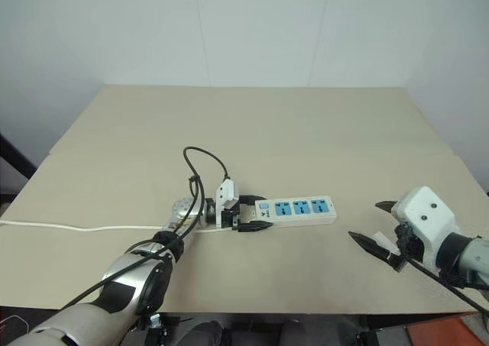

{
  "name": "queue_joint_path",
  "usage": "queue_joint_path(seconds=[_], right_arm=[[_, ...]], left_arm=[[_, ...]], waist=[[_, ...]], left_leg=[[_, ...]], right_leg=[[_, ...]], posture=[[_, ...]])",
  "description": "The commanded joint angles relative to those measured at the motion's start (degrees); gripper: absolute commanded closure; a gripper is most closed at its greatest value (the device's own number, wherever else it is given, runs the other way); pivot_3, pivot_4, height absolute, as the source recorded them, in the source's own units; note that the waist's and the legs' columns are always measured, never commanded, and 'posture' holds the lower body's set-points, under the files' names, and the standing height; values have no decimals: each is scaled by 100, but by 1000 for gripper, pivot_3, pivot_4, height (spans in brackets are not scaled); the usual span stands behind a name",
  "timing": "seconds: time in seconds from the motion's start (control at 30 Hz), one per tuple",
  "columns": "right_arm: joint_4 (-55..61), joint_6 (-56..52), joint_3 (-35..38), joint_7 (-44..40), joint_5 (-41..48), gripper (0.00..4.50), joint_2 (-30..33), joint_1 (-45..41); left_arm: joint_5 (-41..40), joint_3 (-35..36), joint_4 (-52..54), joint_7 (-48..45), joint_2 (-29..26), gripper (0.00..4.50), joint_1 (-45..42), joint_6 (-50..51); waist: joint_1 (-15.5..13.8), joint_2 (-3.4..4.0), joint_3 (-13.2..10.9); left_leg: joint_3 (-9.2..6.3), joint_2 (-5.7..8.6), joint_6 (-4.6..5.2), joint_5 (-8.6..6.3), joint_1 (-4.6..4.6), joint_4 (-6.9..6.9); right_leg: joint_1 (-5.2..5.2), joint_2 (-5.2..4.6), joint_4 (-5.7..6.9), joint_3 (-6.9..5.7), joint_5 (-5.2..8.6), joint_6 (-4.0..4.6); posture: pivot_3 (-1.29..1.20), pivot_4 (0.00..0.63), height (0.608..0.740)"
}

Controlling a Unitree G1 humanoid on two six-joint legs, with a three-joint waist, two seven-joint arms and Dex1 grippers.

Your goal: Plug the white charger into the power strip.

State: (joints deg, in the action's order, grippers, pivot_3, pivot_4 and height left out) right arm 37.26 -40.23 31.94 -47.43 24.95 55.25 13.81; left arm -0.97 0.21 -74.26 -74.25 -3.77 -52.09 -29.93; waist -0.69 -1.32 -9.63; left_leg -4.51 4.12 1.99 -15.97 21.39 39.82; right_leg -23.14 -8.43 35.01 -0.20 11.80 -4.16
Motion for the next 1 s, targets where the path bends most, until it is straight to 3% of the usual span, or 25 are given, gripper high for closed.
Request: queue_joint_path(seconds=[0.03,0.1,0.2,0.37,0.43,0.6,1.0], right_arm=[[255,-894,-65,-112,134,0,897,-346],[-32,-1634,-341,-148,357,0,1489,-819],[-755,-2859,-1324,-18,667,0,2155,-2143],[-1331,-3202,-3184,-321,471,0,2492,-3730],[-1523,-3134,-3843,-373,193,0,2457,-4095],[-2022,-3068,-4817,-568,-283,0,2300,-4746],[-2876,-3093,-5770,-732,-965,0,1560,-5287]], left_arm=[[59,-74,55,-423,-110,1225,126,-39],[-69,-13,137,-786,-190,1225,167,6],[-284,78,324,-1285,-308,1225,285,61],[-507,42,852,-1794,-475,1225,625,204],[-520,-44,1172,-1819,-550,1225,803,270],[-783,-89,2206,-1608,-617,1225,1374,675],[-945,-269,3116,-1033,-673,1225,1886,1162]], waist=[[8,1,0],[43,4,2],[65,4,2],[78,9,6],[88,11,6],[151,21,12],[143,36,21]], left_leg=[[1,0,0,0,1,-2],[5,-1,1,-1,2,-2],[1,-9,1,-1,5,-2],[0,-13,0,0,49,-4],[2,-8,-5,3,90,3],[16,-5,-10,6,92,4],[18,-2,-11,7,80,4]], right_leg=[[-3,0,0,2,0,0],[-8,0,0,4,0,0],[-10,2,-4,-5,-1,2],[-54,0,-3,-6,-3,7],[-105,0,9,-1,-5,10],[-116,-2,10,15,-6,10],[-114,0,21,22,-12,15]], posture=[[0,150,740],[0,150,740],[0,150,740],[0,150,740],[0,150,740],[0,150,740],[0,150,740]])
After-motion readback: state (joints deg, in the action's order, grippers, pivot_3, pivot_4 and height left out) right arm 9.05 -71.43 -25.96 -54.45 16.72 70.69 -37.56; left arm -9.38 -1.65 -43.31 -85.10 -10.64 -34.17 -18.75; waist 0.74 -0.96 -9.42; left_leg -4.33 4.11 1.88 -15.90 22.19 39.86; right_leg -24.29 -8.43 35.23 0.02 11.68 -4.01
